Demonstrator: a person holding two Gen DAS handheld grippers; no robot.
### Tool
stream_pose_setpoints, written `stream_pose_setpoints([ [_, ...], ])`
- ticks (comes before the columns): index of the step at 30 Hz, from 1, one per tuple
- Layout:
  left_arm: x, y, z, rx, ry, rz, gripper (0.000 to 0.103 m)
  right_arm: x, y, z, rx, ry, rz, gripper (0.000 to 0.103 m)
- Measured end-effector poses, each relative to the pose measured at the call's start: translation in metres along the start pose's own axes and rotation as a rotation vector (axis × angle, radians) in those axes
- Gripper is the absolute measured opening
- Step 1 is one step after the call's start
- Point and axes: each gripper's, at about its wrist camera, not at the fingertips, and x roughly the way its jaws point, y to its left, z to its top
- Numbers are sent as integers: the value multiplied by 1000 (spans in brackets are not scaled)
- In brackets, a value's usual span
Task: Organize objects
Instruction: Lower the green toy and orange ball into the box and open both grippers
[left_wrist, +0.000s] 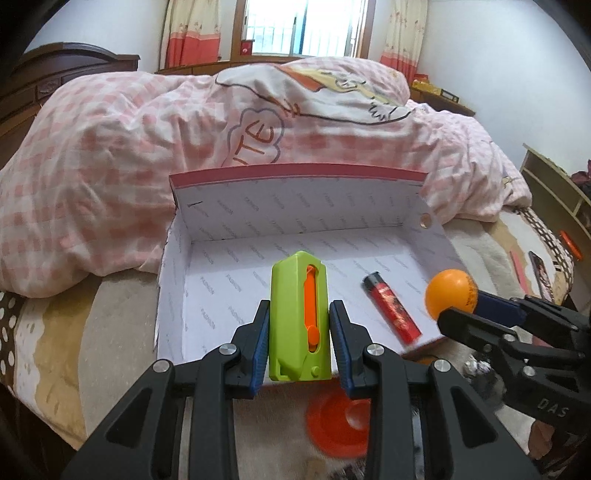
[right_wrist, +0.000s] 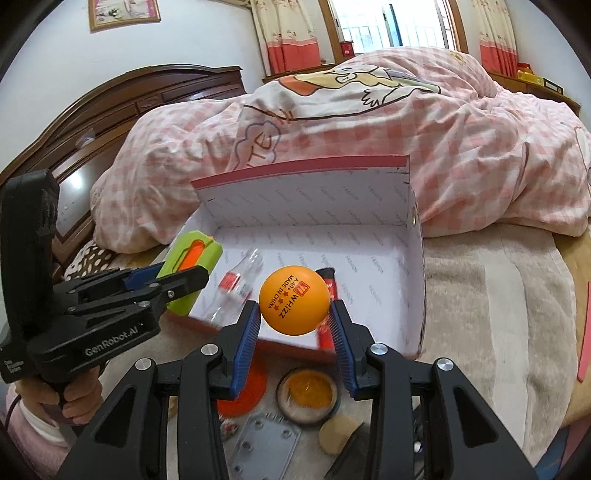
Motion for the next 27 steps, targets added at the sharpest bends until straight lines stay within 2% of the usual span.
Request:
stream_pose_setpoints([
  [13, 39, 15, 11, -42, 44, 37, 30, 33, -10, 15, -8, 15, -76, 40],
  [17, 42, 15, 12, -41, 39, 54, 28, 39, -12, 14, -11, 22, -88, 40],
  [22, 41, 17, 13, -53, 21, 40, 28, 44, -15, 13, 7, 32, -92, 40],
  [24, 39, 17, 14, -55, 12, 28, 31, 44, -14, 13, 9, 35, -90, 40],
  [26, 37, 14, 14, -53, 9, 28, 43, 43, -13, 12, 4, 31, -89, 40],
  [27, 34, 15, 13, -49, 2, 28, 44, 43, -12, 12, 1, 31, -89, 40],
])
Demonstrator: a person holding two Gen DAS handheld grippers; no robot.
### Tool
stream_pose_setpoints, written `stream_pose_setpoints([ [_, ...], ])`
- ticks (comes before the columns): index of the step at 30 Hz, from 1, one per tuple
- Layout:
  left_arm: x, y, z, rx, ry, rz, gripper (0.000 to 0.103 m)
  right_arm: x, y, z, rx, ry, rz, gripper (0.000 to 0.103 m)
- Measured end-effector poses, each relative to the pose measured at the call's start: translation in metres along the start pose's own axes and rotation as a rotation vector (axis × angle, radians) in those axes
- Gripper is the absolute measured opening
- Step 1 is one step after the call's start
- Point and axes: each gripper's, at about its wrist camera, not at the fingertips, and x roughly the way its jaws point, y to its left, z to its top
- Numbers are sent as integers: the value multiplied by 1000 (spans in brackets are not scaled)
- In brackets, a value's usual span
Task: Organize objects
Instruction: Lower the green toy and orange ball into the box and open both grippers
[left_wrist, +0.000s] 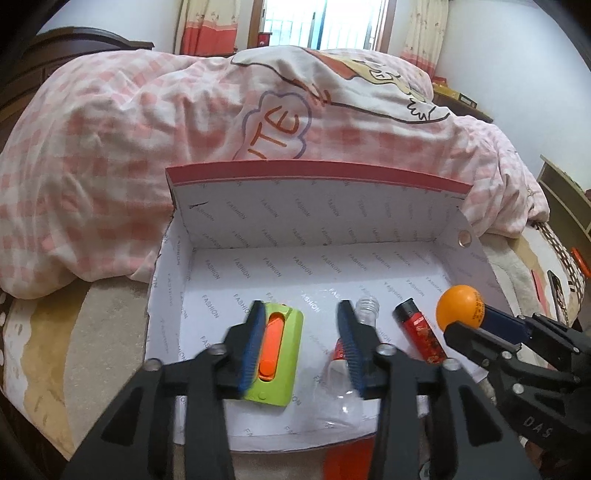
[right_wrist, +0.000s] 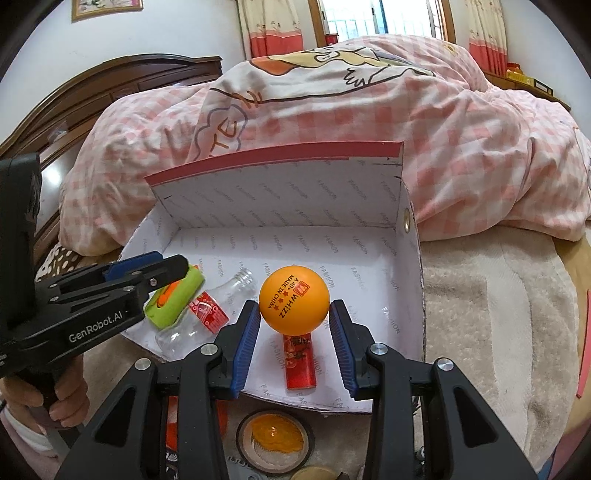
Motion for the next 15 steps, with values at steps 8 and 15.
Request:
stream_pose_setpoints([
  [8, -5, -6, -1, 23, -8, 22, 47, -4, 2, -3, 6, -7, 31, 40],
  [15, -11, -6, -4, 15, -2, 22, 47, -12, 3, -5, 12, -29, 42, 42],
])
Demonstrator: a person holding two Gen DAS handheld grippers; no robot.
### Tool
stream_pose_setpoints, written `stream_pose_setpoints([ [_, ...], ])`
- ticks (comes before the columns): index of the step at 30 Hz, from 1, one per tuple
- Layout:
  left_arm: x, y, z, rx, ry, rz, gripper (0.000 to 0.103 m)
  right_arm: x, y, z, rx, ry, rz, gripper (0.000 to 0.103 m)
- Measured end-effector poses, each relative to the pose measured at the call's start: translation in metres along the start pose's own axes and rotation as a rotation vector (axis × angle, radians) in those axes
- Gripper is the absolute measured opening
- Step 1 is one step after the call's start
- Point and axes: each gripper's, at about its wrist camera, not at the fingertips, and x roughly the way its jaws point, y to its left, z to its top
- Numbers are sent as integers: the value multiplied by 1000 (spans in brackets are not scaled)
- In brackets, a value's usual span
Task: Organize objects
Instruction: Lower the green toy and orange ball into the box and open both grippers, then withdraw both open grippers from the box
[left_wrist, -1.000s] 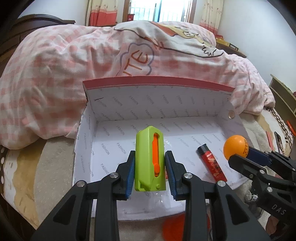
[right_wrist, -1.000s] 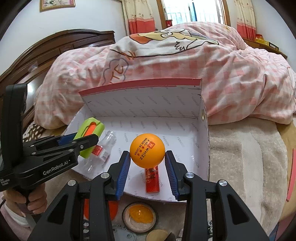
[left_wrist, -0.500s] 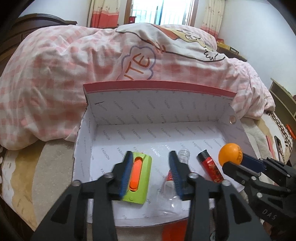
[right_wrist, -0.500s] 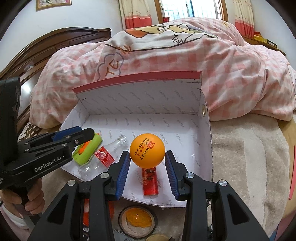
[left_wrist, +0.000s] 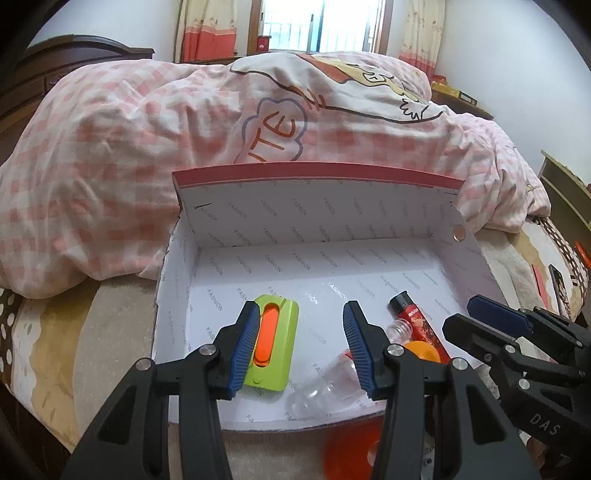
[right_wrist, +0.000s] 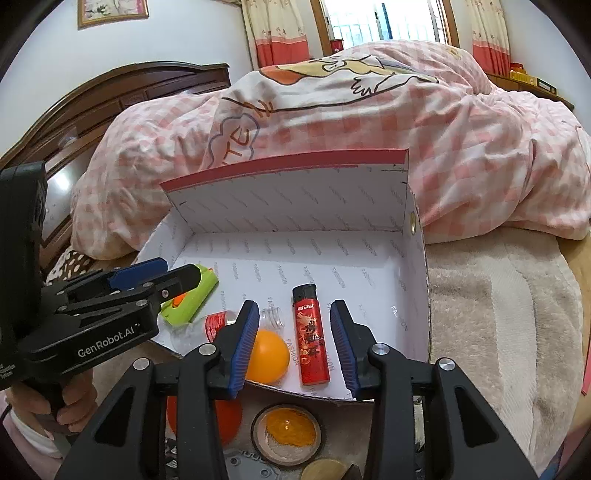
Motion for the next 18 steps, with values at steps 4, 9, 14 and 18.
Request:
stream_pose_setpoints([
  [4, -10, -2, -3, 6, -7, 2, 47, -5, 1, -1, 10, -11, 8, 49],
  [9, -22, -4, -8, 3, -14, 1, 47, -16, 3, -4, 21, -26, 21, 50],
  [14, -35, -9, -18, 7, -16, -7, 47, -31, 5, -12, 23, -46, 28, 50],
  [18, -43, -13, -26, 8, -15, -14, 47, -41, 7, -19, 26, -50, 36, 50],
])
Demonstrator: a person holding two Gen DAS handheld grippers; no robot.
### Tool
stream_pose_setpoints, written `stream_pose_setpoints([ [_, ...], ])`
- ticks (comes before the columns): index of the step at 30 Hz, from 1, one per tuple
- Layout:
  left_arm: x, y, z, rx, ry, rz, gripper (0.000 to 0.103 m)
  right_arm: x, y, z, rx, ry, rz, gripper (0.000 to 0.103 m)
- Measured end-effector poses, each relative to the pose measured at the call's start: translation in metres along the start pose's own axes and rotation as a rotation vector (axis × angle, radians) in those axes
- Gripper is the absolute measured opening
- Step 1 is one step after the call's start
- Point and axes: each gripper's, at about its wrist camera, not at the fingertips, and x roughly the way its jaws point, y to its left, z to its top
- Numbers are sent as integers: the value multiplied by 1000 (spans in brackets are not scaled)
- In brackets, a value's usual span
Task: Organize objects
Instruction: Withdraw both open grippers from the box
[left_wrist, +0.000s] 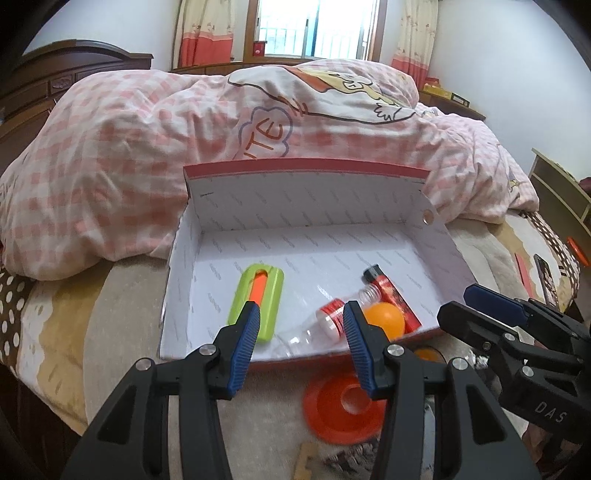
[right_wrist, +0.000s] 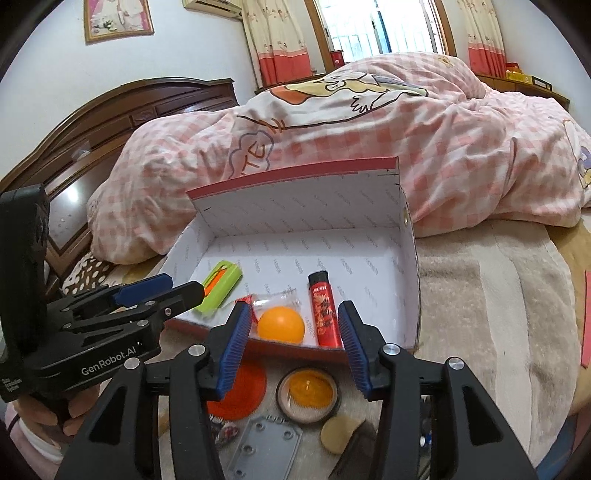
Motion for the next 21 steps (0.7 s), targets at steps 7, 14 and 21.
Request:
stream_pose_setpoints([
  [7, -15, -7, -19, 8, 1, -9, 47, -15, 3, -17, -4, -2, 12, 50],
  [14, -25, -13, -39, 18, 9, -20, 47, -28, -3, -40, 21, 1, 8, 50],
  [21, -33, -16, -58, 29, 26, -49, 47, -36, -8, -62, 51, 14, -3, 50],
])
